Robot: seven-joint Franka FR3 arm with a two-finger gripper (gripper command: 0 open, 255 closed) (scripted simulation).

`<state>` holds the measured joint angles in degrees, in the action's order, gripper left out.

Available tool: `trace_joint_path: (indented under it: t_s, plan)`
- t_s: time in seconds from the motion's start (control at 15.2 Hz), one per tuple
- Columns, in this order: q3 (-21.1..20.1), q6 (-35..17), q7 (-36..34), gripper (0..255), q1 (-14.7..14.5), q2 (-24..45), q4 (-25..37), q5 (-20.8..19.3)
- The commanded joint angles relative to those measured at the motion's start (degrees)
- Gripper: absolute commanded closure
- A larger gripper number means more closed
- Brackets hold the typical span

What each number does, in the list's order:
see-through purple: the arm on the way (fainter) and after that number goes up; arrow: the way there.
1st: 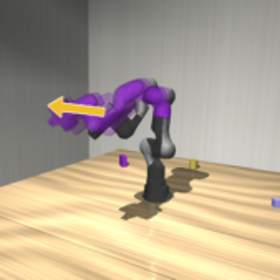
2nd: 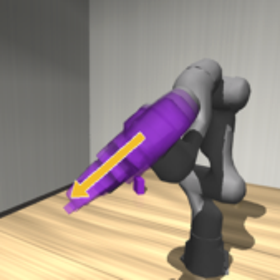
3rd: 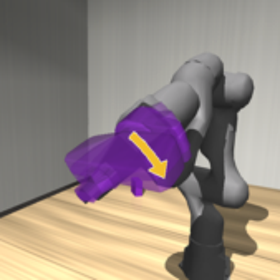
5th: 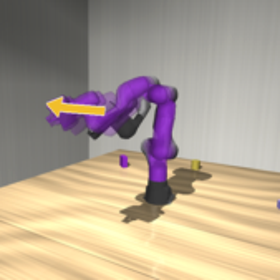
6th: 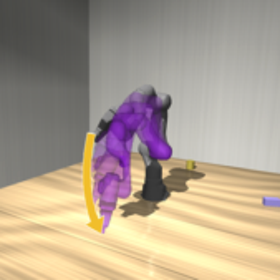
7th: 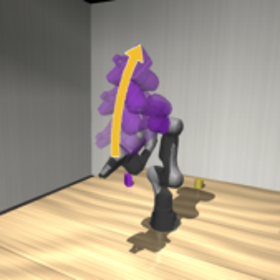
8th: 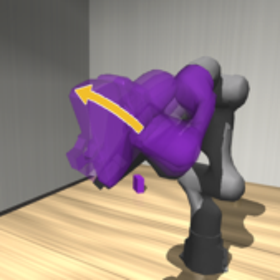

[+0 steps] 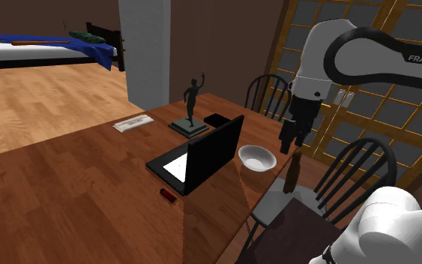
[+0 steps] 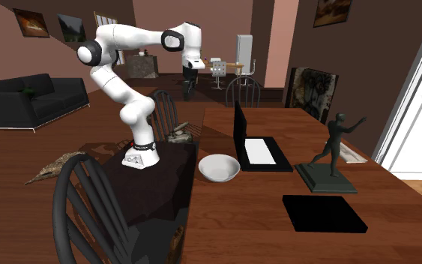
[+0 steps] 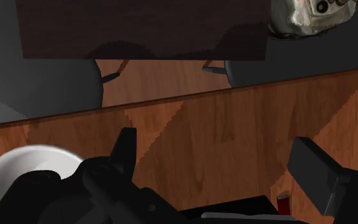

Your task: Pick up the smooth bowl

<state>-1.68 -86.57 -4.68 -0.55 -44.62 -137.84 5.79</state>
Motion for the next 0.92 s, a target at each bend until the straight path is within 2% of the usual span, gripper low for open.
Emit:
trace_joint_path:
  t_s: [0.0, 0.46, 0.86]
  plan:
    - [0.0, 0.0, 0.0, 0, 0.0, 0.0, 0.0, 0.0]
    - [-4.5, -12.8, -3.4, 0, 2.2, 10.8, -3.1, -6.6]
    - [-7.8, -22.5, -8.8, 0, 5.1, 22.5, -2.8, -14.6]
